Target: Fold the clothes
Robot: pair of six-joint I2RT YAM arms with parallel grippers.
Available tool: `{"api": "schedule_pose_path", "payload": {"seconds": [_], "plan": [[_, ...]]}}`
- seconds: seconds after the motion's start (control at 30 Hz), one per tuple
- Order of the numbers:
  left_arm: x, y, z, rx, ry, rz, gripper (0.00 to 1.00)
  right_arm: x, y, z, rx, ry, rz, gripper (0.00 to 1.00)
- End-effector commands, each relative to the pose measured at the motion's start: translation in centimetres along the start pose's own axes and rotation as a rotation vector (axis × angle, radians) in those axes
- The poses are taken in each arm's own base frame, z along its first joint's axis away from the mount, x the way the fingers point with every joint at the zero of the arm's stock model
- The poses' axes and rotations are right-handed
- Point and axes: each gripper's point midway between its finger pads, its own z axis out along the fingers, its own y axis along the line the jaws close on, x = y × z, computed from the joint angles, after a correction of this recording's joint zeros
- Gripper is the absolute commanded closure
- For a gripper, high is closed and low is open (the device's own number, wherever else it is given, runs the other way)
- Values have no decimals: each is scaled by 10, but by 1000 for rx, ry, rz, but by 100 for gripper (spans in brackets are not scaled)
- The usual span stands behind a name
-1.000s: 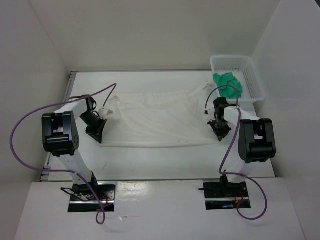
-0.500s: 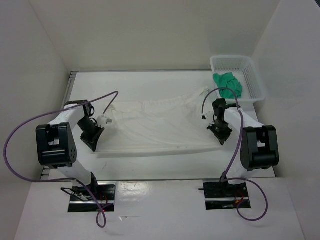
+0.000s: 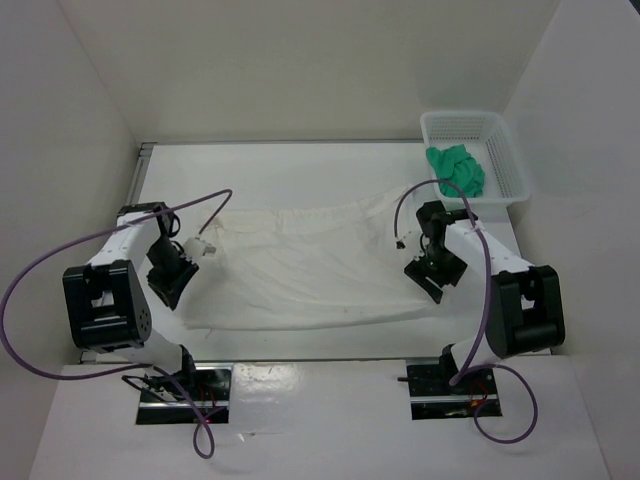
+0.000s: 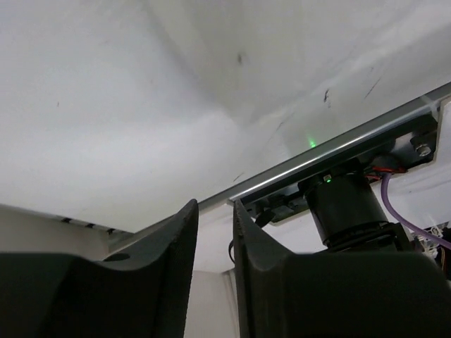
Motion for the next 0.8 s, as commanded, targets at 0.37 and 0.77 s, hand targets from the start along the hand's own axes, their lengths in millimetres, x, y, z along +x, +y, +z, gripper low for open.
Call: {"api": "schedule_pose_path", "payload": {"seconds": [0.37,0.77], "plan": [[-33,43,-89,-199,-195,-47,36,-79,-36,-92,200,-290,-10,24],[-153,1,-169,181,-849,-177,19,-271,4,-107,194,-611,-141,31]]}}
